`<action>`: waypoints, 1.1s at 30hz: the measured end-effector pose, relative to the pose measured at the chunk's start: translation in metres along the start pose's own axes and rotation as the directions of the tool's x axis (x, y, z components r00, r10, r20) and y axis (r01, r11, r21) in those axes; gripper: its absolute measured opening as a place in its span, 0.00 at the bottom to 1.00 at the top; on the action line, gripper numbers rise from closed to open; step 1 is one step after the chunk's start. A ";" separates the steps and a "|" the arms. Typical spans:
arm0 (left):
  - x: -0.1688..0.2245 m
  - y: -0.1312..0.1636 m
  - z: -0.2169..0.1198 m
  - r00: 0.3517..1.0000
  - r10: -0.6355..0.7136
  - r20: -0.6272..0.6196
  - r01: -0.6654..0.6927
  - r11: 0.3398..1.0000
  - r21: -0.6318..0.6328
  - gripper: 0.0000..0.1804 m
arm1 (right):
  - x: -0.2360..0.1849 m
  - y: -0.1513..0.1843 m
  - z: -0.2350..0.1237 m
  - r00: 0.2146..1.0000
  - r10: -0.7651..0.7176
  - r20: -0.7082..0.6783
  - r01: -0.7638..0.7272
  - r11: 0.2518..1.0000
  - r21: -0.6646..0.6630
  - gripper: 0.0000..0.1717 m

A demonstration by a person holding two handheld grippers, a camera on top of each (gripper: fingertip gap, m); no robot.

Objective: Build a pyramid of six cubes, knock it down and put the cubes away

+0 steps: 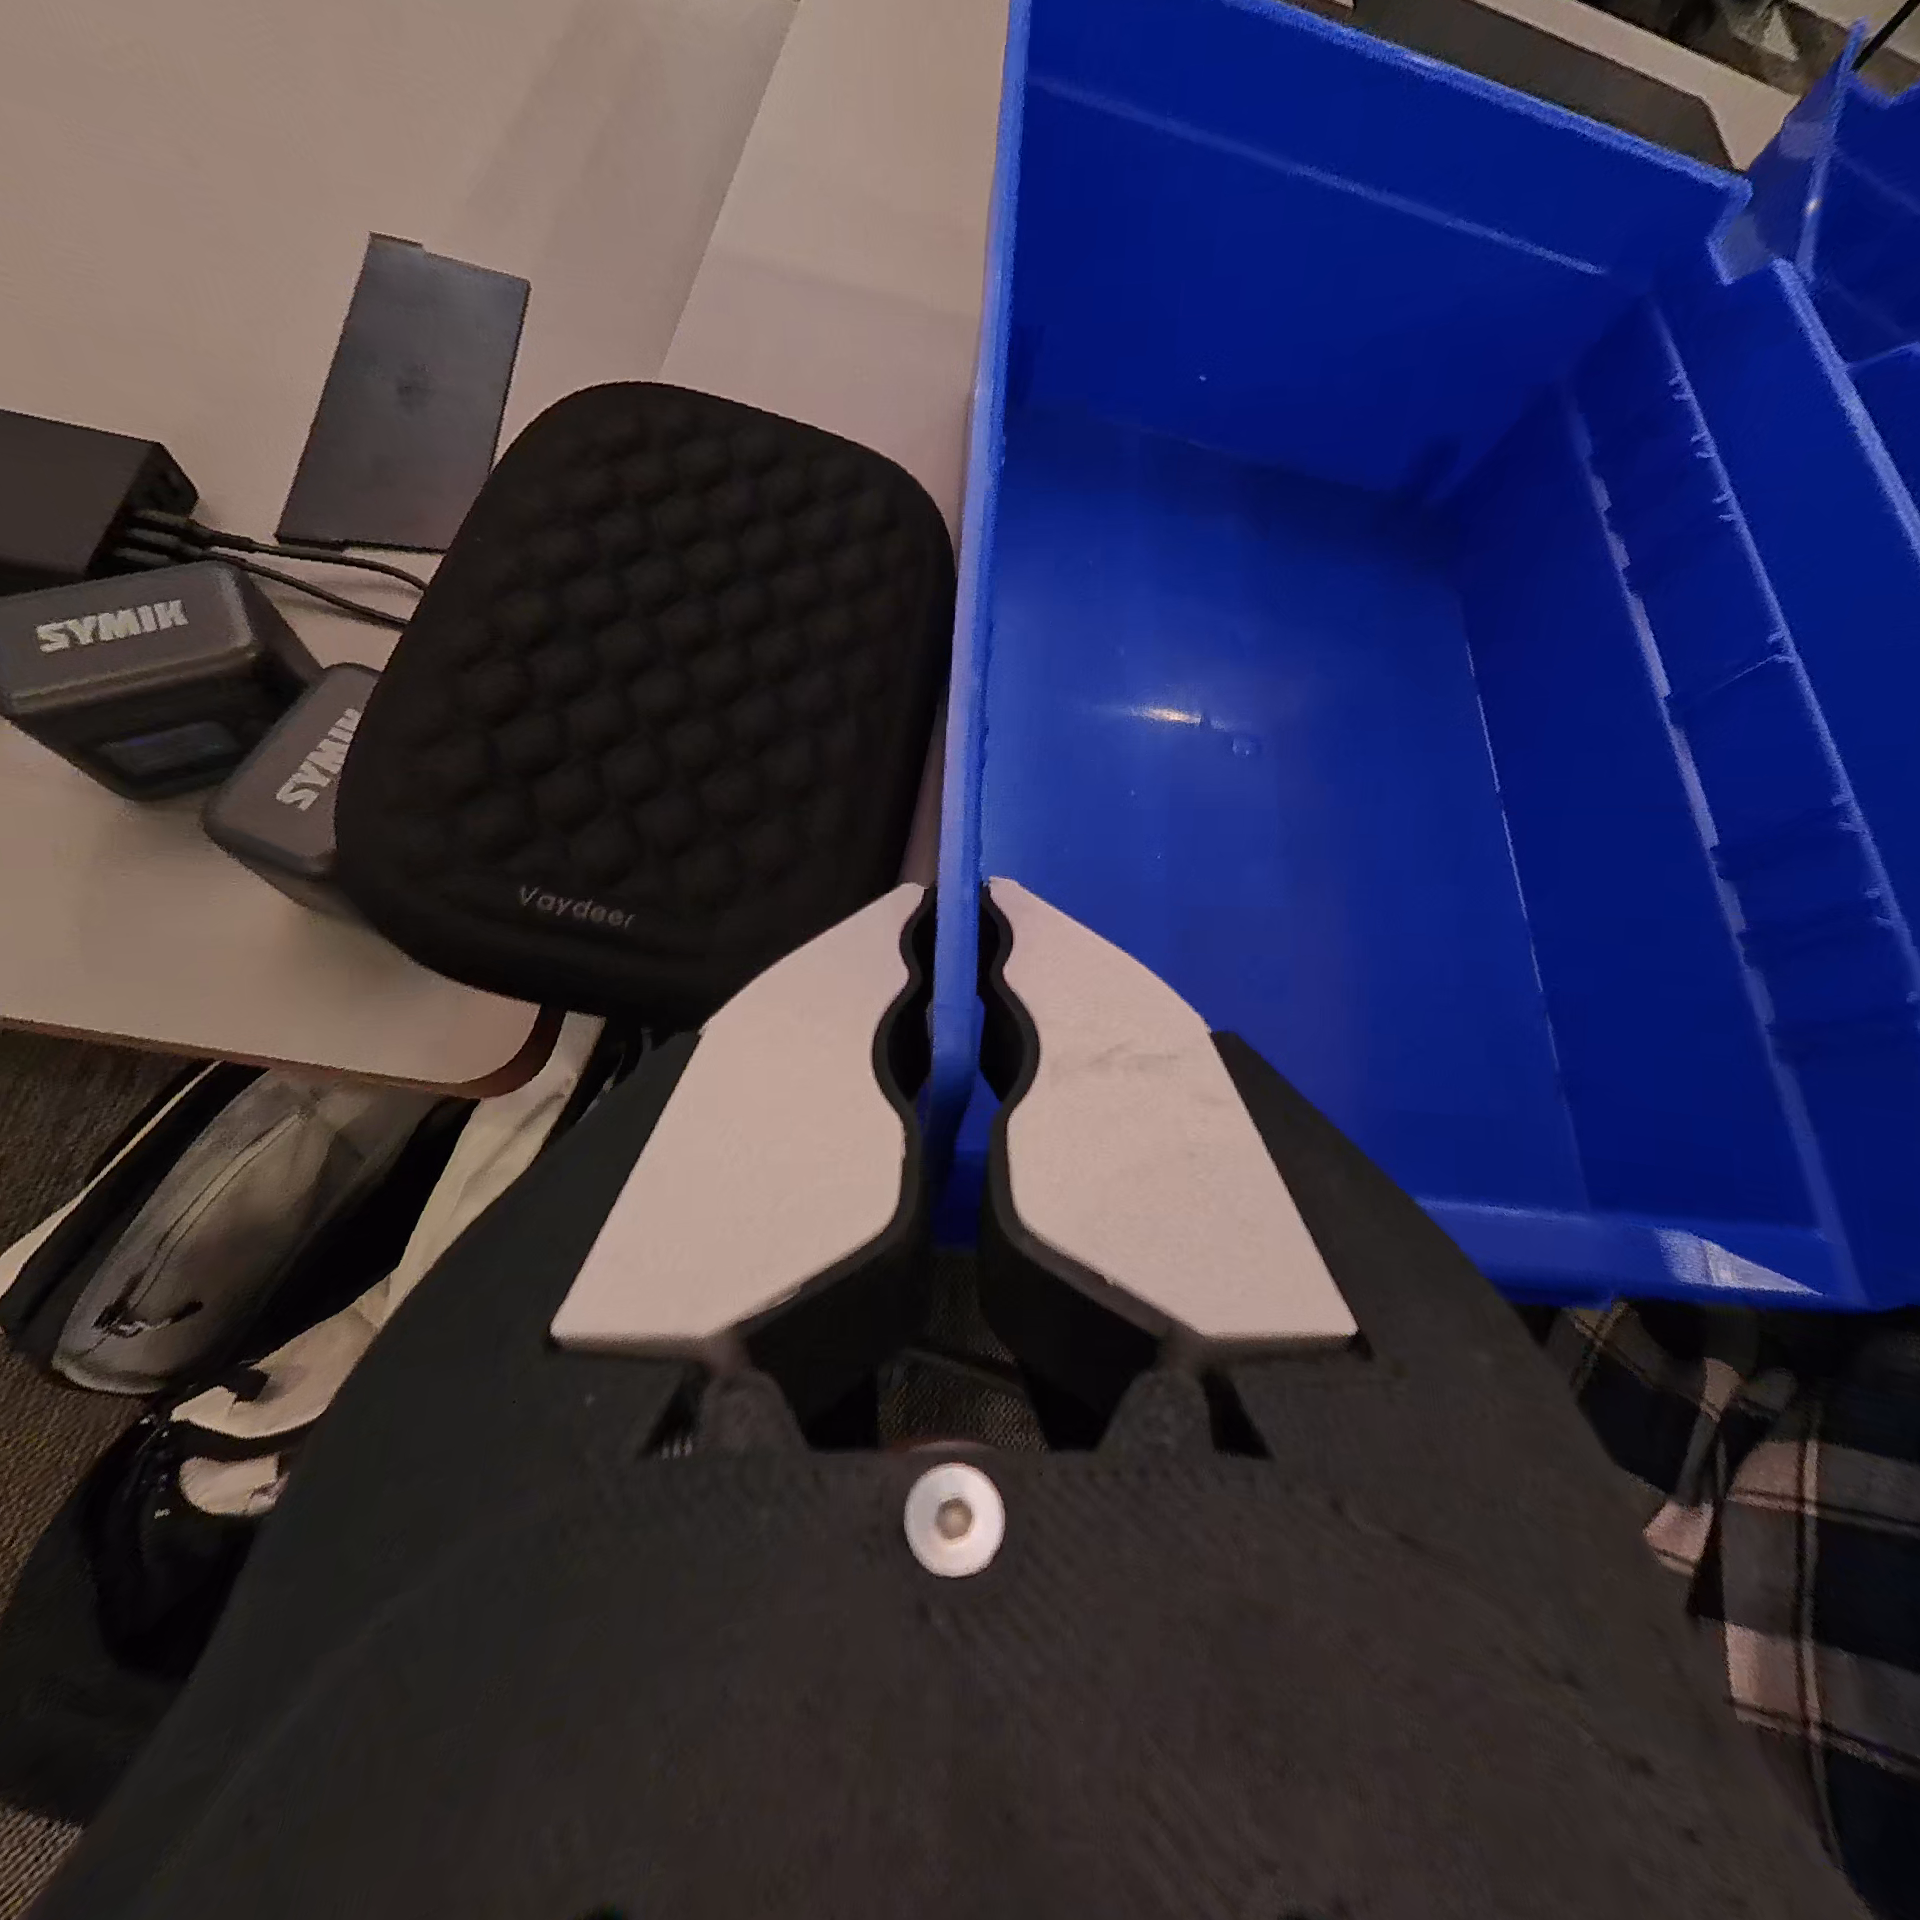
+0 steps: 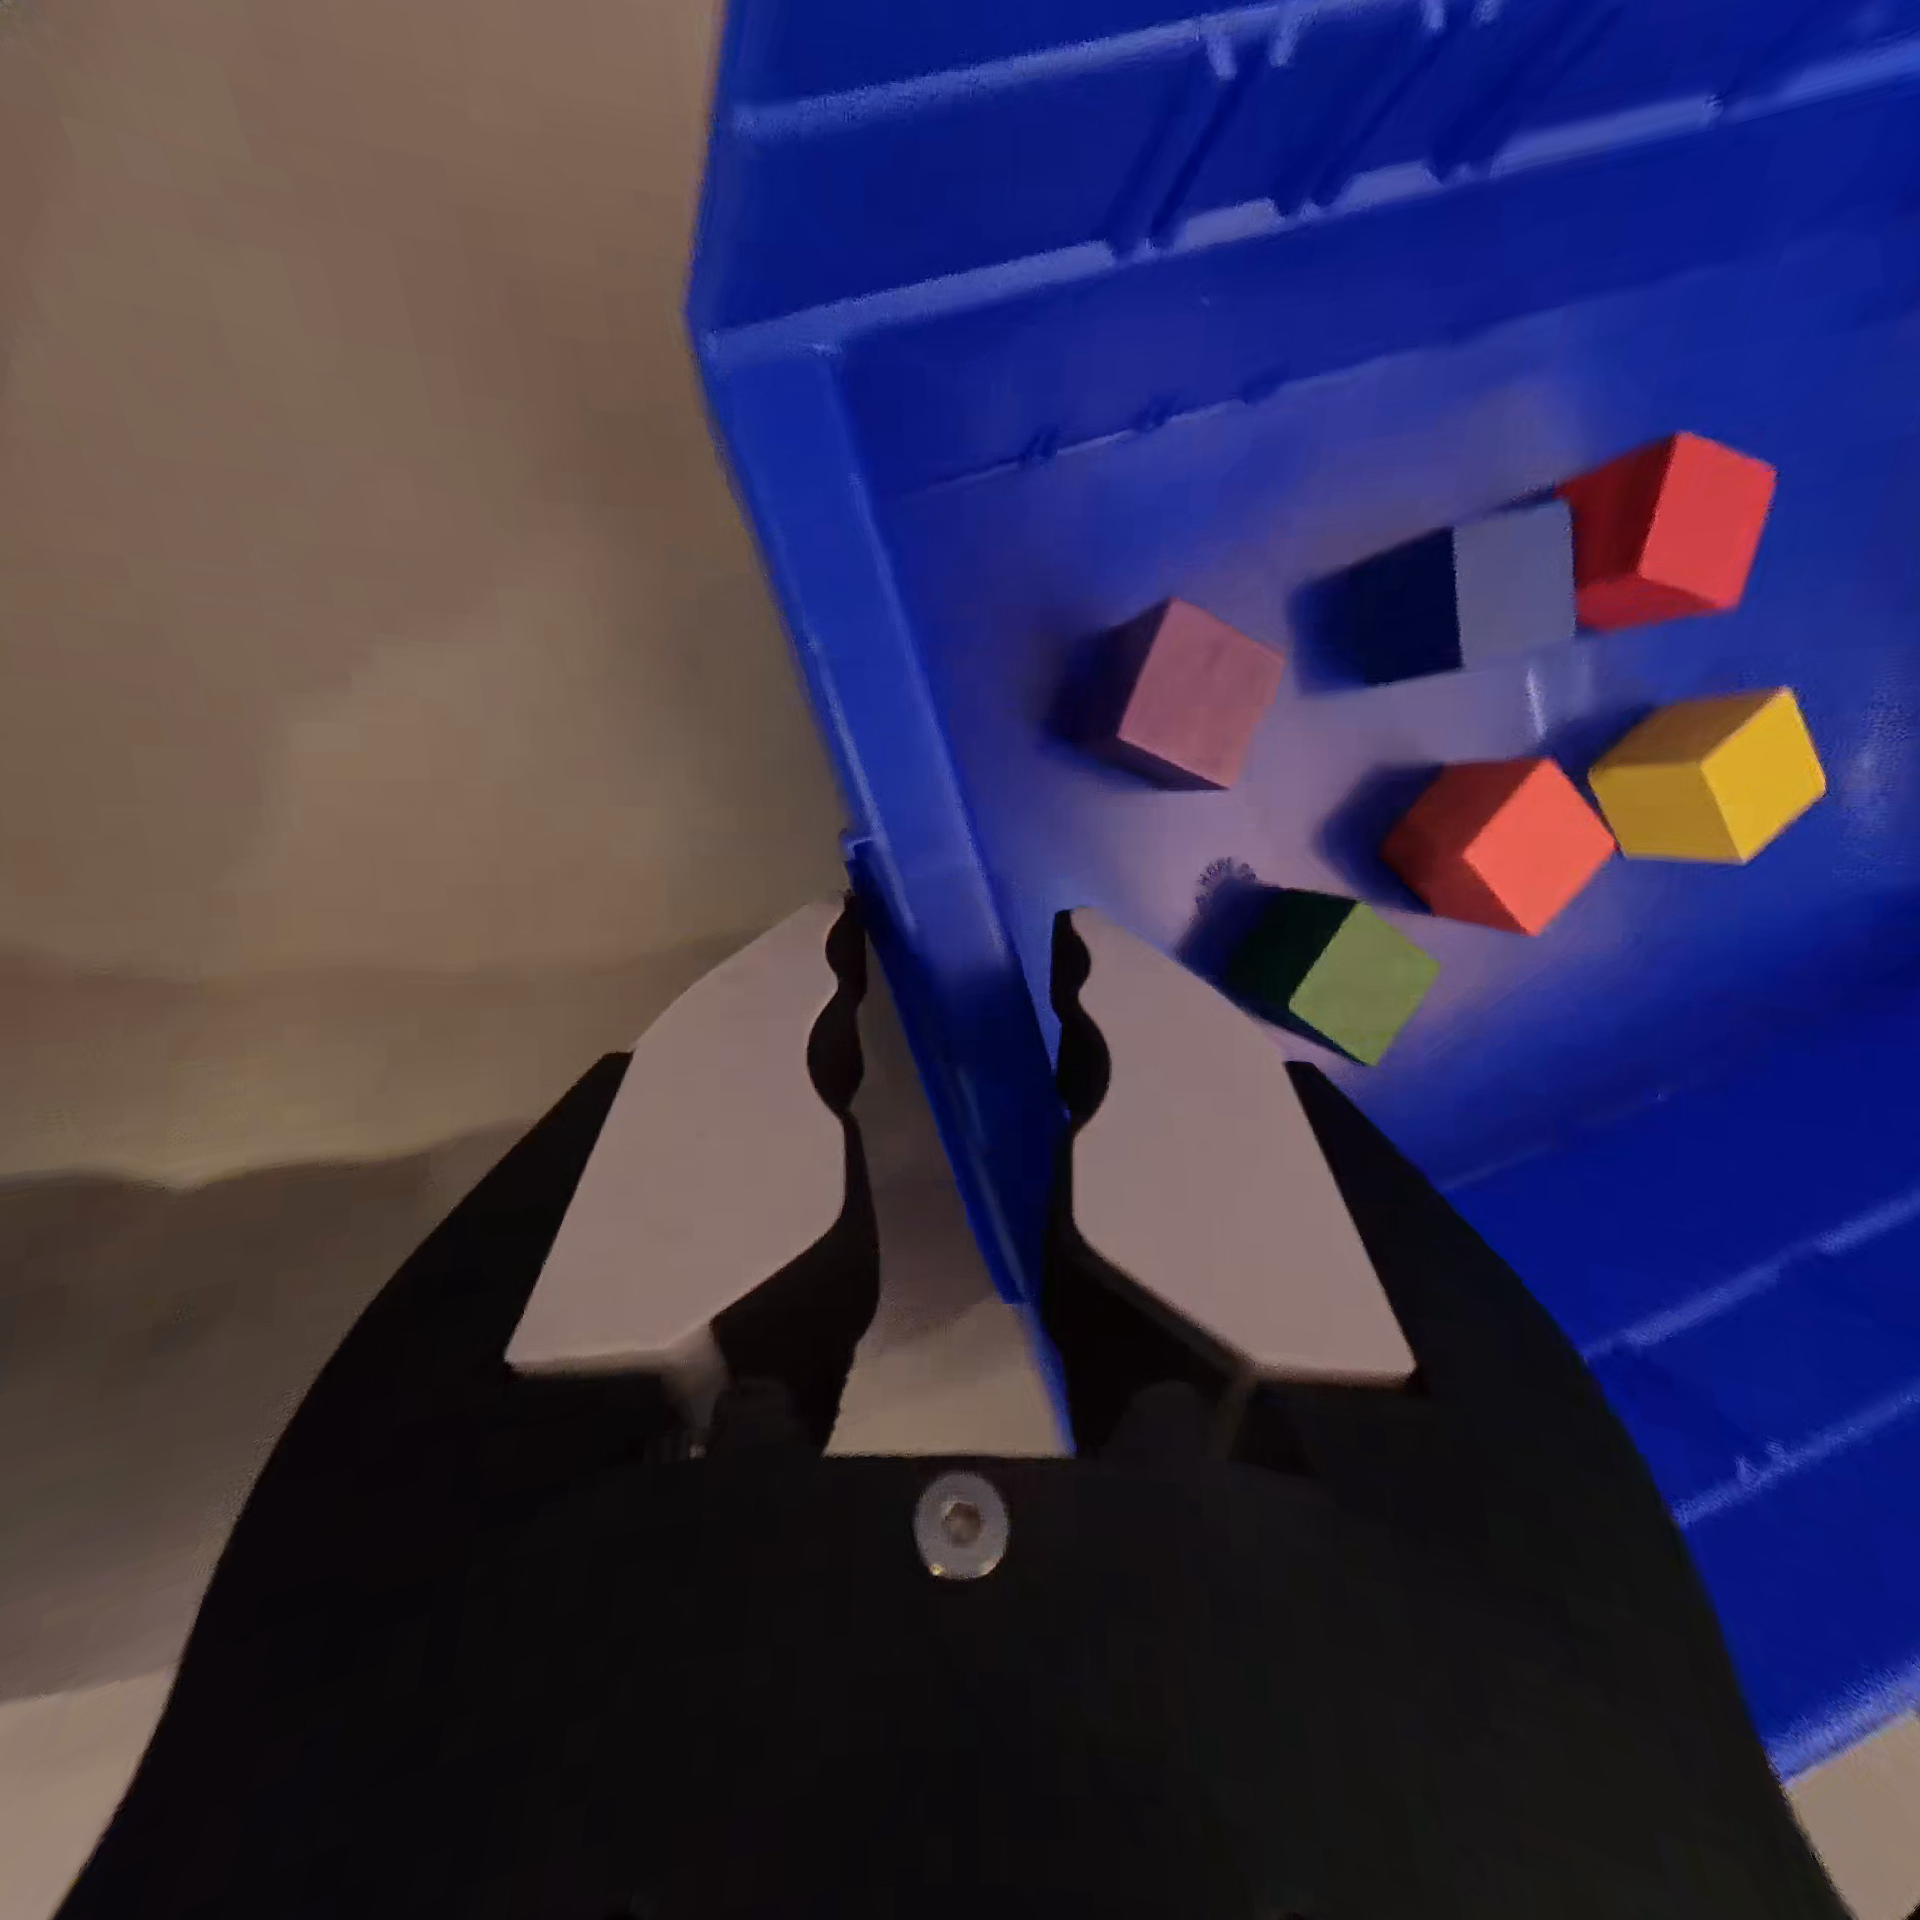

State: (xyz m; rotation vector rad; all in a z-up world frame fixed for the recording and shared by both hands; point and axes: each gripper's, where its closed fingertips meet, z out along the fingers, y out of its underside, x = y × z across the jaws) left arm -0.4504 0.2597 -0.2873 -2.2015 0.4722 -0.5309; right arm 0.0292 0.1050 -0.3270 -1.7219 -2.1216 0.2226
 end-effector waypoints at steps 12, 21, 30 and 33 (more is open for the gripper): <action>-0.018 0.014 -0.019 1.000 0.000 0.004 0.000 1.000 0.012 0.03 | 0.093 -0.027 0.034 0.987 0.152 -0.056 -0.151 0.988 0.008 0.15; -0.016 0.016 -0.021 1.000 0.014 0.002 -0.014 1.000 0.010 0.03 | 0.233 -0.055 0.078 0.833 0.503 -0.232 -0.521 0.853 -0.019 0.15; -0.012 0.017 -0.020 1.000 0.016 -0.014 -0.016 1.000 0.012 0.03 | 0.341 -0.069 0.109 0.647 0.667 -0.369 -0.717 0.697 0.002 0.15; -0.009 0.017 -0.019 0.999 0.028 -0.019 -0.028 1.000 0.006 0.03 | 0.358 -0.068 0.112 0.605 0.702 -0.376 -0.753 0.658 0.014 0.15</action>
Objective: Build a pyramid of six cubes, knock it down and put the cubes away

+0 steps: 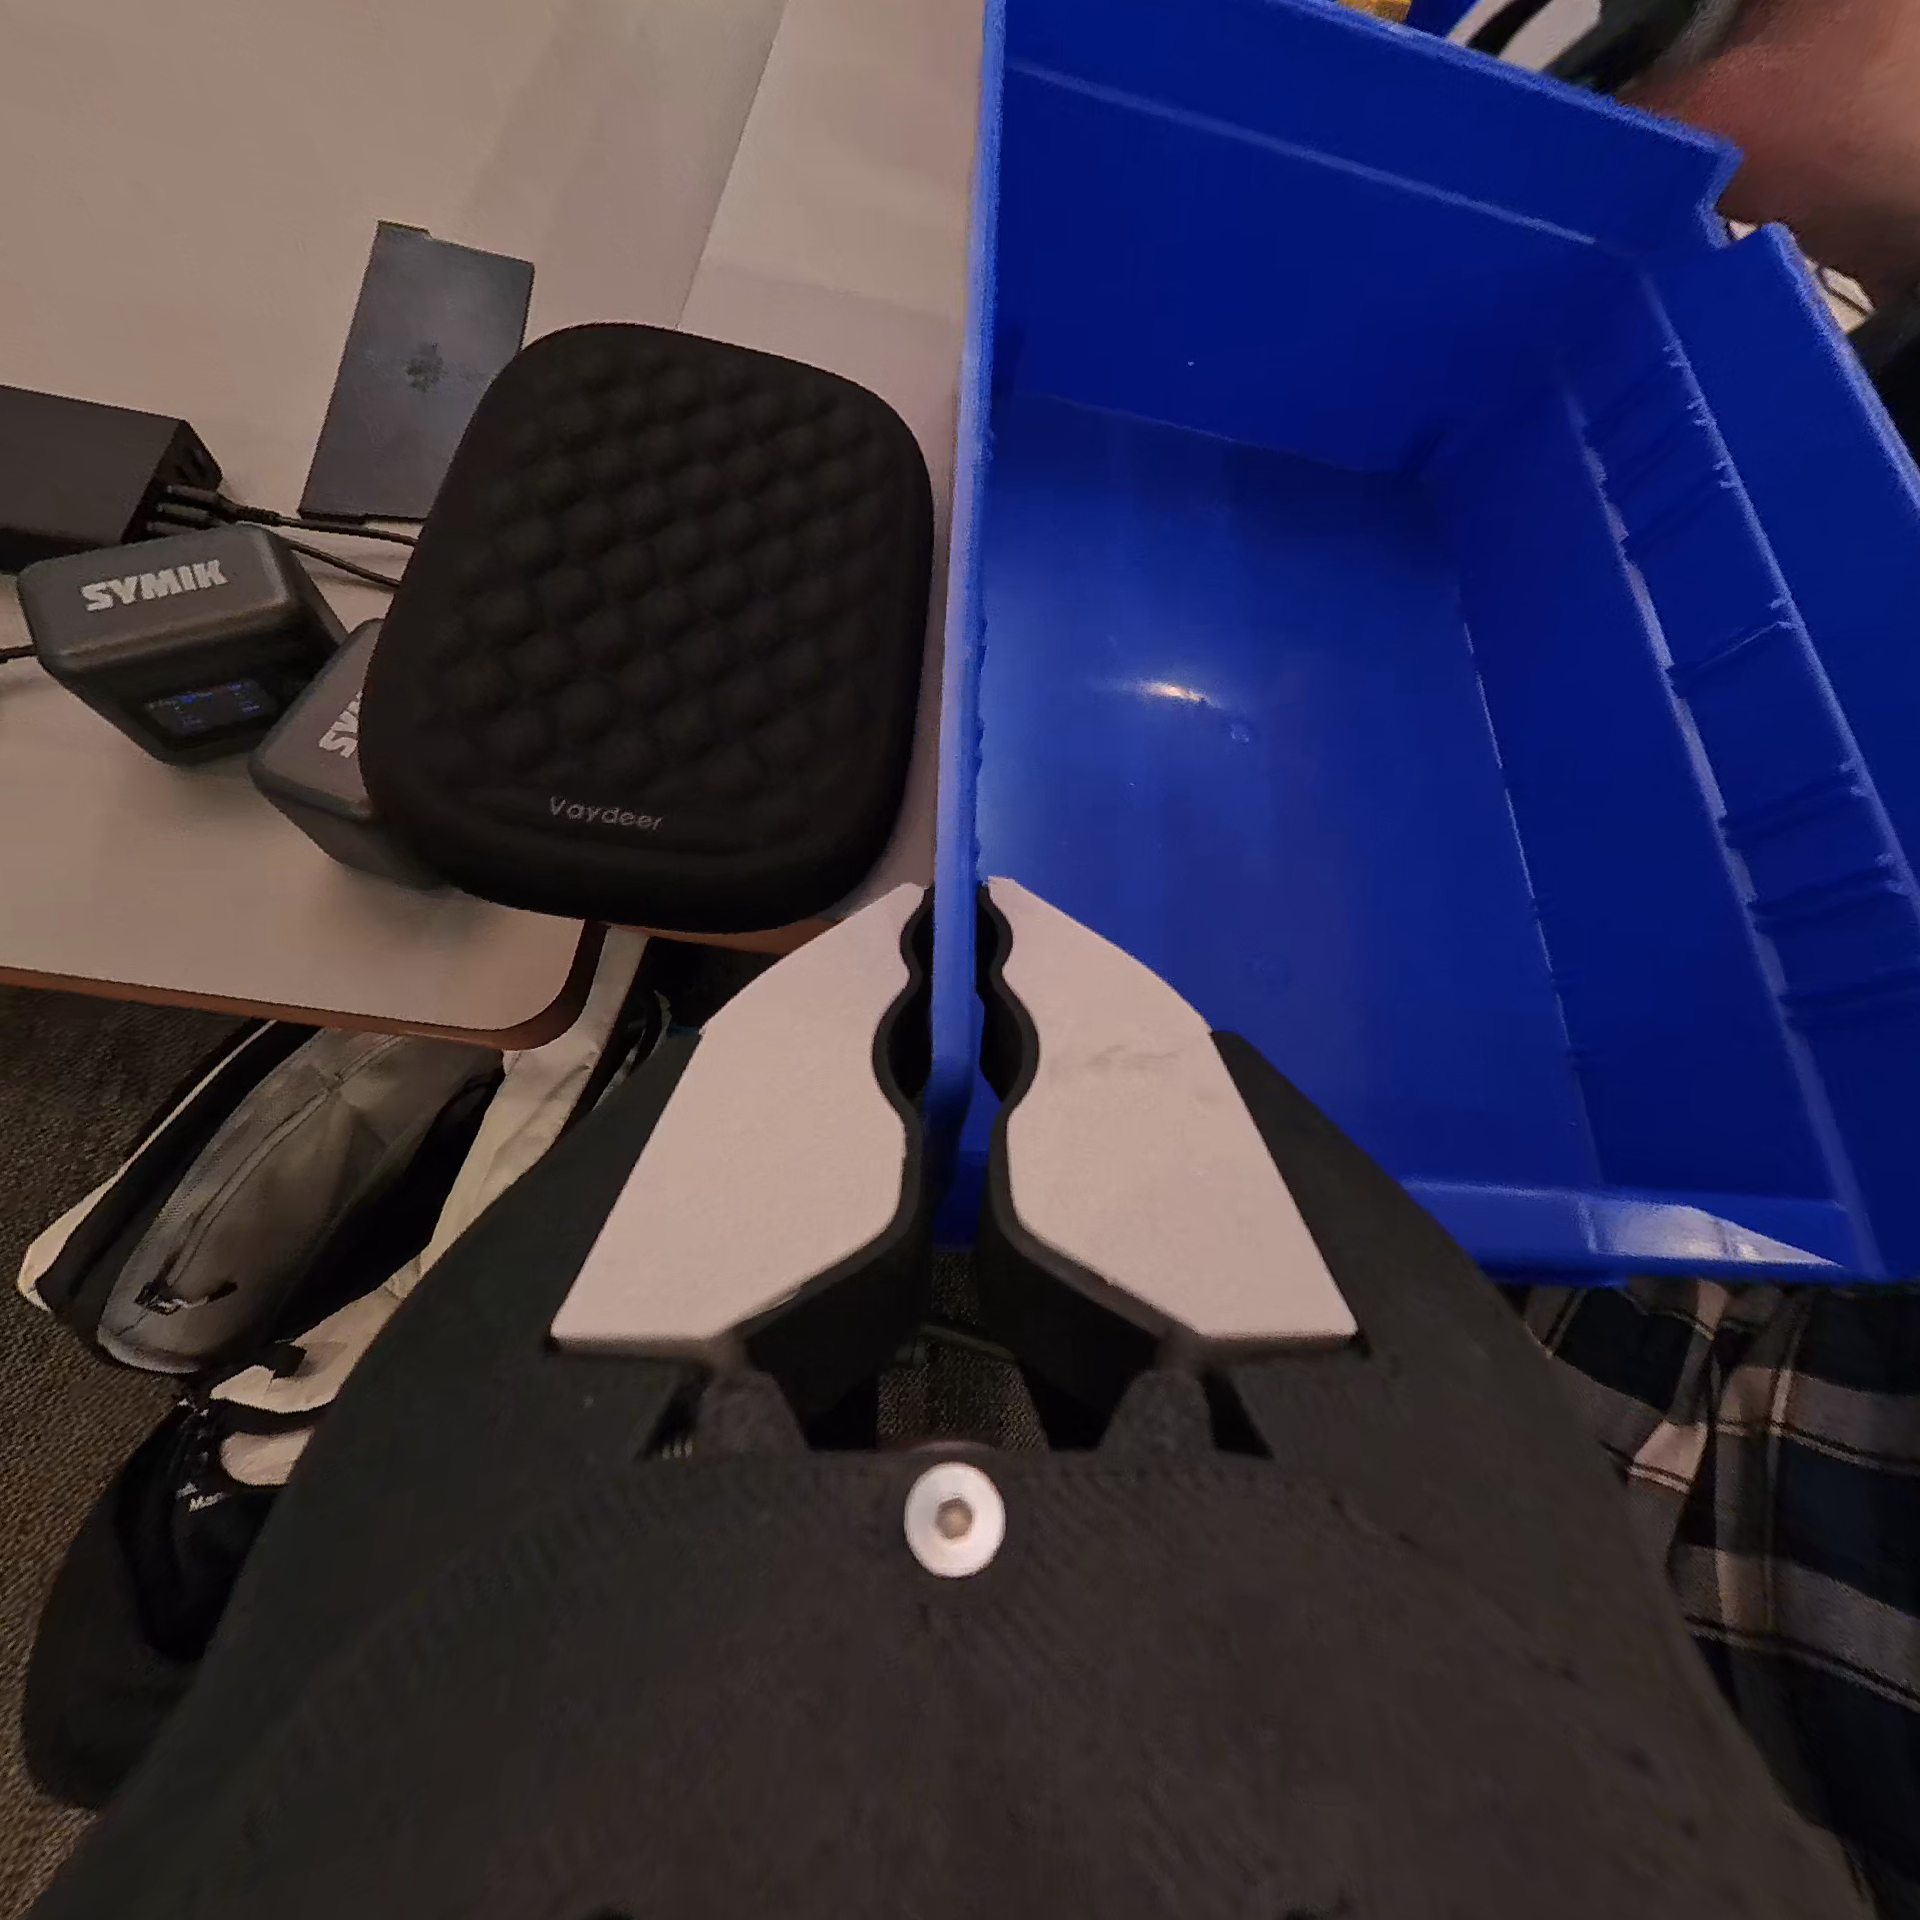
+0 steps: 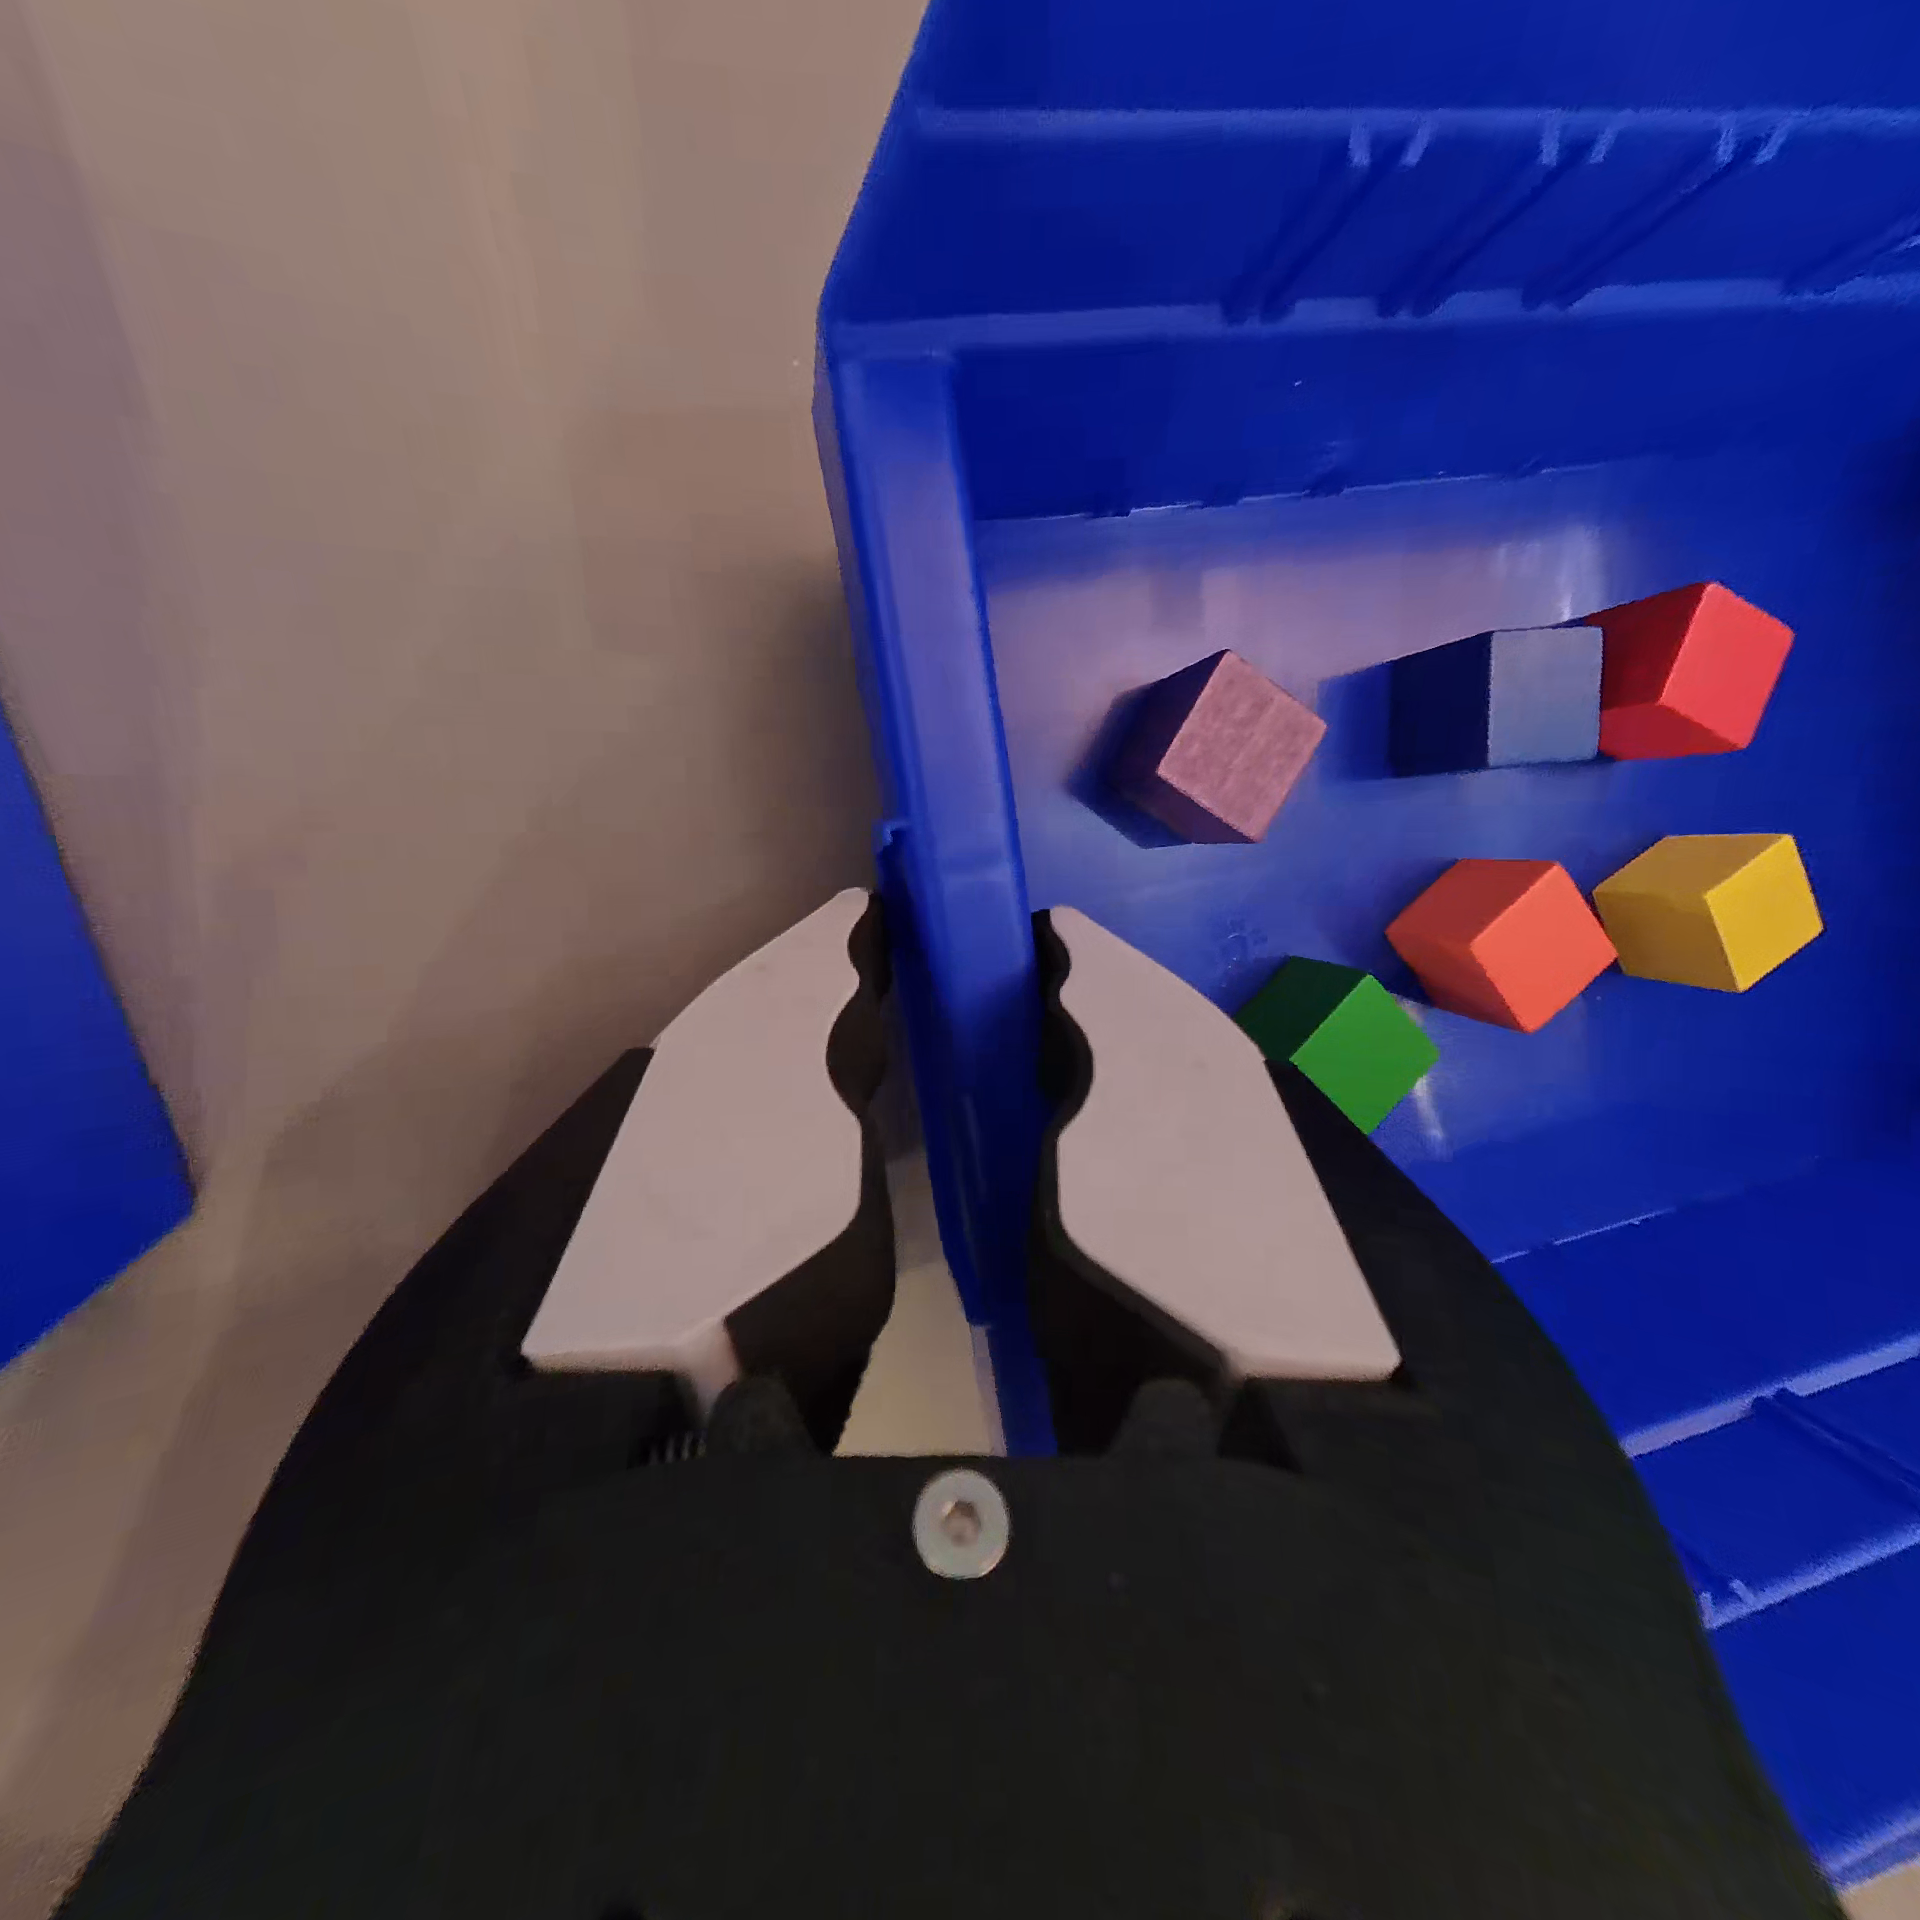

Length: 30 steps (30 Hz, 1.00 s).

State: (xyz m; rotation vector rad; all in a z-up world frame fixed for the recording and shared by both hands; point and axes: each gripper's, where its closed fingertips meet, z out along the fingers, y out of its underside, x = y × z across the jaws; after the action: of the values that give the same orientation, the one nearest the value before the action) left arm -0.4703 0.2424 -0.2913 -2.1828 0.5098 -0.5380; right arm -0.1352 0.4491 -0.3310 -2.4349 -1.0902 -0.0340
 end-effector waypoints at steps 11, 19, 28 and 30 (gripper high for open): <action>0.027 -0.004 0.015 0.994 0.083 -0.070 -0.085 0.996 -0.021 0.03 | -0.041 0.034 -0.131 0.996 -0.091 -0.012 0.091 0.958 0.271 0.37; 0.073 -0.010 0.038 0.955 0.208 -0.211 -0.219 0.975 -0.030 0.03 | -0.075 0.152 -0.209 0.997 -0.059 0.053 0.040 0.951 0.306 0.35; 0.192 -0.019 0.093 0.829 0.340 -0.444 -0.399 0.916 -0.044 0.03 | -0.102 0.270 -0.268 0.994 0.090 0.055 -0.103 0.932 0.347 0.33; 0.226 -0.022 0.109 0.781 0.373 -0.500 -0.450 0.892 -0.037 0.03 | -0.099 0.299 -0.282 0.987 0.156 0.041 -0.160 0.921 0.354 0.32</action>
State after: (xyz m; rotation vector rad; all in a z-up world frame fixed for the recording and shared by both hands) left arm -0.2216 0.2048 -0.2907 -1.9748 1.3103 -0.8199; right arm 0.0555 0.0877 -0.2220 -2.1846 -0.8169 0.2133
